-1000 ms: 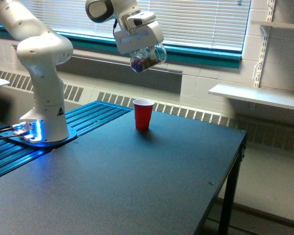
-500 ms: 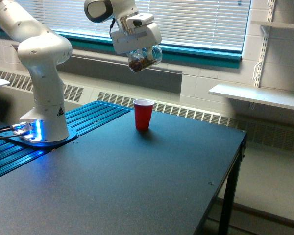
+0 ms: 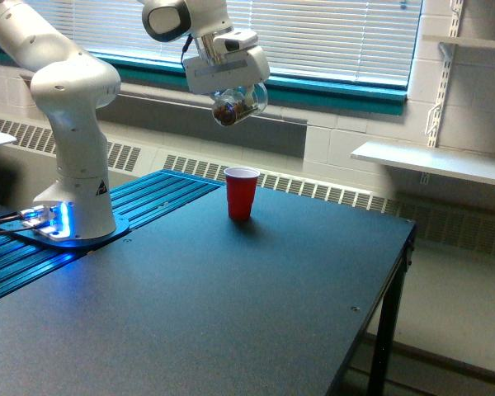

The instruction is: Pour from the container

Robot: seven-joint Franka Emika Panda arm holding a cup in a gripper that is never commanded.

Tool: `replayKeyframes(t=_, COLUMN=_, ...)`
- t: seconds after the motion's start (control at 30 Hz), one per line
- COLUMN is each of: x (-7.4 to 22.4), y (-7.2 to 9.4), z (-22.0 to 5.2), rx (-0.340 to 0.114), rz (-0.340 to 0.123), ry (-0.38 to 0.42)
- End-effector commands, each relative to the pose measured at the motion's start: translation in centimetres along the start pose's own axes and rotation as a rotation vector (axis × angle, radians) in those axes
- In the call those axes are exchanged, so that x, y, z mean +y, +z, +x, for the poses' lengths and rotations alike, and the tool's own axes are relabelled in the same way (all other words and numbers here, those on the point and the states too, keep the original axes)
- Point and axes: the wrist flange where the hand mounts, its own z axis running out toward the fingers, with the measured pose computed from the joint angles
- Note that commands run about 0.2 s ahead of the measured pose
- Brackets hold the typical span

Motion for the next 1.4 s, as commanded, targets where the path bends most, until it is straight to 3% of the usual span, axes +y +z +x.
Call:
replayKeyframes(t=0.03, x=-0.6, y=1.7, z=-0.9, rx=-0.047, rz=0.015, ry=-0.026)
replayKeyframes(t=0.5, x=-1.5, y=3.5, z=-1.3, rx=-0.110, rz=0.017, ry=-0.049)
replayKeyframes(t=1.4, x=-2.7, y=5.6, z=-1.1, rx=-0.199, rz=0.009, ry=-0.117)
